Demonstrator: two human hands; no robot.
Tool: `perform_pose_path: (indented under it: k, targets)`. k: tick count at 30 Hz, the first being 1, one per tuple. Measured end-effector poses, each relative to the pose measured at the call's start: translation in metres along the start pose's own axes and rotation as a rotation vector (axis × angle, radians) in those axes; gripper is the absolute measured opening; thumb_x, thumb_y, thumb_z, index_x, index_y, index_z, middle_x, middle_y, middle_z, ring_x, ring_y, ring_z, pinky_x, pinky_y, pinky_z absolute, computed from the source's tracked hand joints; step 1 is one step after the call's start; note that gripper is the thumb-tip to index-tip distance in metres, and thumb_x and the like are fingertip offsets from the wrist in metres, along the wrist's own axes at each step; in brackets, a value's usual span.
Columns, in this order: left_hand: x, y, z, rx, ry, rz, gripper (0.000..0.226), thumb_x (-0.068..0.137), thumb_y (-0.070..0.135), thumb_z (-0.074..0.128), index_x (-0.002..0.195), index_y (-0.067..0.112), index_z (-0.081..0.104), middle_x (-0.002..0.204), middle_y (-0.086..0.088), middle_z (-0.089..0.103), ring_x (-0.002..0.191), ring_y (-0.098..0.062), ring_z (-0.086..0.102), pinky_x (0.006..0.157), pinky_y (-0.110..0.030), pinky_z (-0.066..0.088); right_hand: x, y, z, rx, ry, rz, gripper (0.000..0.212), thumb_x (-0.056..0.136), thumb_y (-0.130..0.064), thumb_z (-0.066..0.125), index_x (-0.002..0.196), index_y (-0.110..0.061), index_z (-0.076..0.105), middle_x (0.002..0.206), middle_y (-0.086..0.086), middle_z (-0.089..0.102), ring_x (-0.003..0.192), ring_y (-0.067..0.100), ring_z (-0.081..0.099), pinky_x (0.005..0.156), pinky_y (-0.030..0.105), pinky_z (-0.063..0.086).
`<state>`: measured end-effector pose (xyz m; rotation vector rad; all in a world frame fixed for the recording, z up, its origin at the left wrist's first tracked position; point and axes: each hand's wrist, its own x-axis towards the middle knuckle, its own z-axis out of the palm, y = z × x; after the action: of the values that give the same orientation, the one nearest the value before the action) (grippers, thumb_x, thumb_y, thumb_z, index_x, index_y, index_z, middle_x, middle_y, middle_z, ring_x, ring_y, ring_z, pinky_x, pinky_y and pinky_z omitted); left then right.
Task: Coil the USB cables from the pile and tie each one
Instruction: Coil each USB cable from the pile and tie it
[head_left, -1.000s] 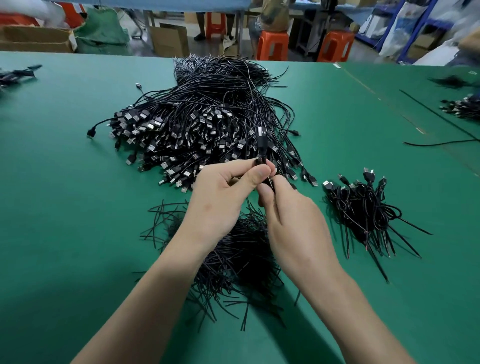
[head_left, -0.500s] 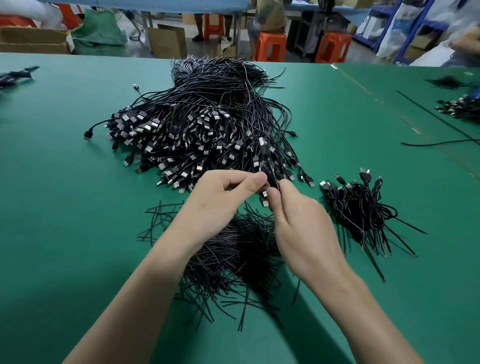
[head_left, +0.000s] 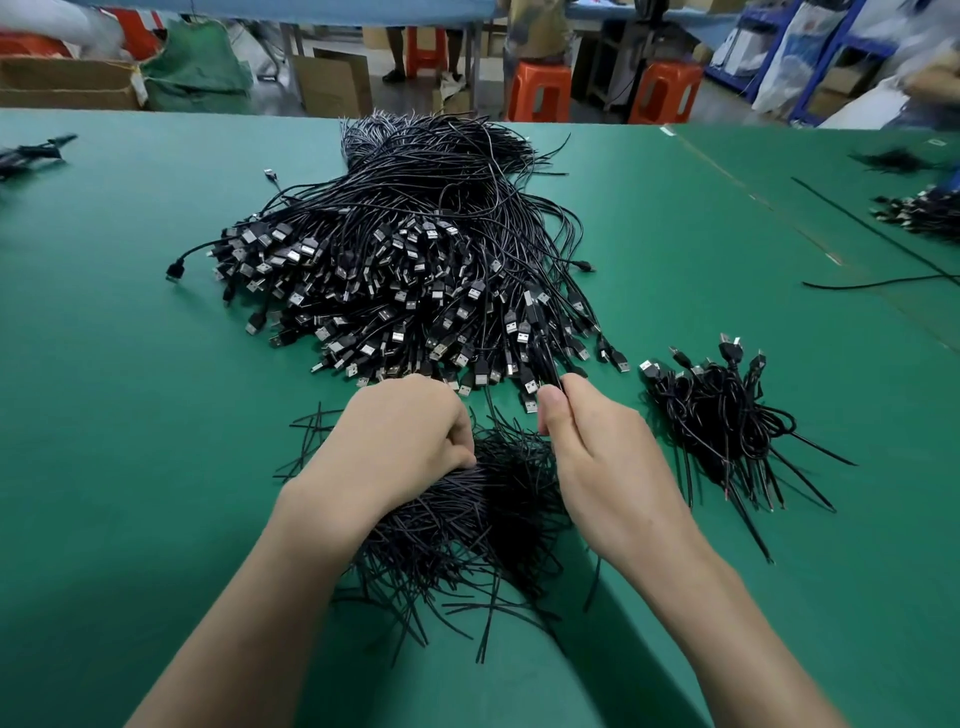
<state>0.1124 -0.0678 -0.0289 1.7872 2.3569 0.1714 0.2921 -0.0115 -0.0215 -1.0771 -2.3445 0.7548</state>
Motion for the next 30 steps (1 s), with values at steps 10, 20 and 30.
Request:
perform_pose_path:
  k: [10, 20, 30]
  targets:
    - [0.000, -0.001, -0.005, -1.086, 0.294, -0.009, 0.008, 0.097, 0.027, 0.073, 0.090, 0.027, 0.077, 0.075, 0.000, 0.077, 0.062, -0.017, 0.076, 0.057, -0.016, 0.052, -0.001, 0.004, 0.006, 0.220, 0.003, -0.017, 0.038, 0.109, -0.041, 0.034, 0.077, -0.025, 0.048, 0.063, -0.011, 0.049, 0.057, 0.008, 0.041, 0.055, 0.030, 0.035]
    - [-0.002, 0.029, 0.003, -1.442, 0.152, 0.066, 0.015, 0.100, 0.024, 0.068, 0.095, 0.018, 0.080, 0.070, 0.003, 0.063, 0.053, -0.006, 0.045, 0.047, -0.016, 0.039, 0.001, 0.002, 0.006, 0.265, 0.083, -0.048, 0.037, 0.108, -0.041, 0.036, 0.076, -0.024, 0.043, 0.066, -0.007, 0.049, 0.057, 0.009, 0.040, 0.054, 0.028, 0.033]
    - [-0.001, 0.026, 0.003, -1.489, 0.078, 0.030, 0.012, 0.094, 0.011, 0.074, 0.094, 0.019, 0.082, 0.080, -0.003, 0.075, 0.062, -0.006, 0.062, 0.067, -0.019, 0.056, -0.002, 0.002, -0.001, 0.182, 0.093, 0.001, 0.038, 0.102, -0.049, 0.034, 0.077, -0.024, 0.043, 0.061, -0.004, 0.053, 0.057, 0.018, 0.048, 0.055, 0.042, 0.042]
